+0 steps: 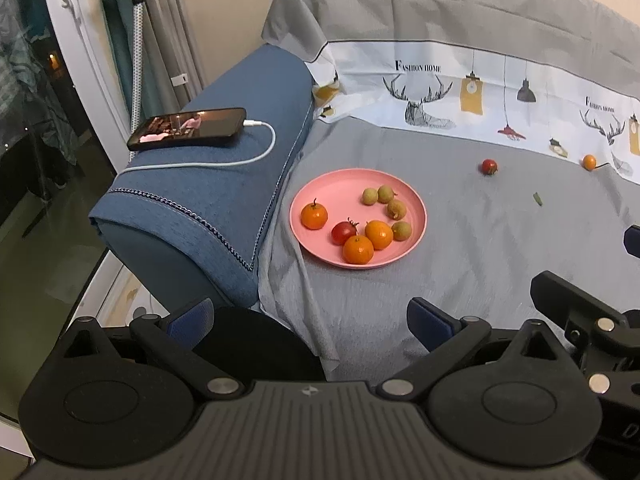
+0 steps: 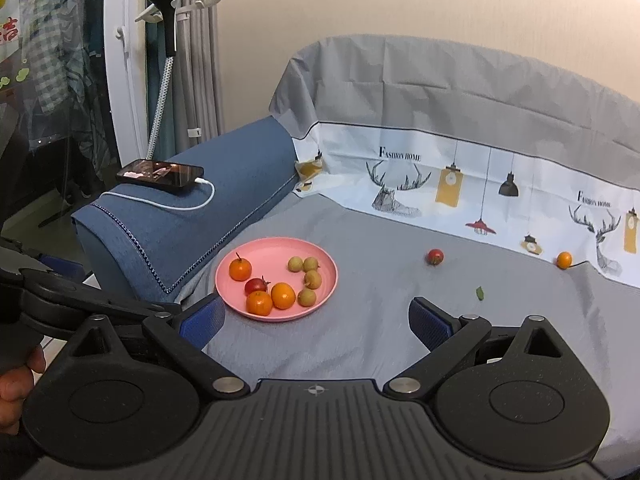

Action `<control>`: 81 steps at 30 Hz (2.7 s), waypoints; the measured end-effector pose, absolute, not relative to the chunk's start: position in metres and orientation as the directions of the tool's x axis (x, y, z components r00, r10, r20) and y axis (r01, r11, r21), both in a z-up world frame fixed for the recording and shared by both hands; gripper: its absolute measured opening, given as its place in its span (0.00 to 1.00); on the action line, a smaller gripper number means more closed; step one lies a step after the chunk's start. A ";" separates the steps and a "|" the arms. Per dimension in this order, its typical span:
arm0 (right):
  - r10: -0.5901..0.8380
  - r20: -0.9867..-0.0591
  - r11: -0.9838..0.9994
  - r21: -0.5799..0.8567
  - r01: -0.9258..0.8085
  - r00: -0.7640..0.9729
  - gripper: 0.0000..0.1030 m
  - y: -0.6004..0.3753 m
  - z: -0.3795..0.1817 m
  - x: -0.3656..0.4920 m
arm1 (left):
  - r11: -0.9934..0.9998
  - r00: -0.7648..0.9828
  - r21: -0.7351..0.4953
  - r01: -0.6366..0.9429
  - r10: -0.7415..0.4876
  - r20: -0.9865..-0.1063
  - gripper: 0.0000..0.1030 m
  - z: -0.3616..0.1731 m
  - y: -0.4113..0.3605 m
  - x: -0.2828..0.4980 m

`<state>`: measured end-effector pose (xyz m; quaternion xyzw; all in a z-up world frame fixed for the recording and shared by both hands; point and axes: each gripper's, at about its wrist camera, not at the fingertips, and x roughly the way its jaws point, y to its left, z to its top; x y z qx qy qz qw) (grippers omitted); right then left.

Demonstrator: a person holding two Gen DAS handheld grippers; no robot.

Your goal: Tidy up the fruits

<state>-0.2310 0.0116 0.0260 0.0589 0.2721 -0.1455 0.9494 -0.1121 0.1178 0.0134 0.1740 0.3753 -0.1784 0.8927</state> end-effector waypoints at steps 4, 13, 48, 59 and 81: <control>-0.235 -0.549 0.948 0.051 0.313 0.802 0.95 0.005 0.019 -0.227 | 0.870 0.644 0.192 0.455 -0.172 -0.746 1.00 0.007 0.111 -0.108; -0.224 -0.589 0.927 0.118 0.357 0.777 0.96 -0.022 -0.001 -0.219 | 0.835 0.611 0.253 0.489 -0.120 -0.782 1.00 -0.011 0.085 -0.095; -0.650 -0.621 0.544 0.021 0.839 0.437 0.99 -0.536 -0.202 -0.088 | 0.766 0.436 0.130 0.630 -0.210 -0.875 1.00 -0.184 -0.283 0.124; -0.662 -0.602 0.553 0.011 0.833 0.447 0.99 -0.539 -0.206 -0.084 | 0.772 0.395 0.039 0.634 -0.280 -0.875 1.00 -0.183 -0.289 0.136; -0.517 -0.618 0.652 0.165 0.740 0.593 0.38 -0.381 -0.124 -0.147 | 0.761 0.362 0.013 0.649 -0.294 -0.885 0.32 -0.098 -0.189 0.053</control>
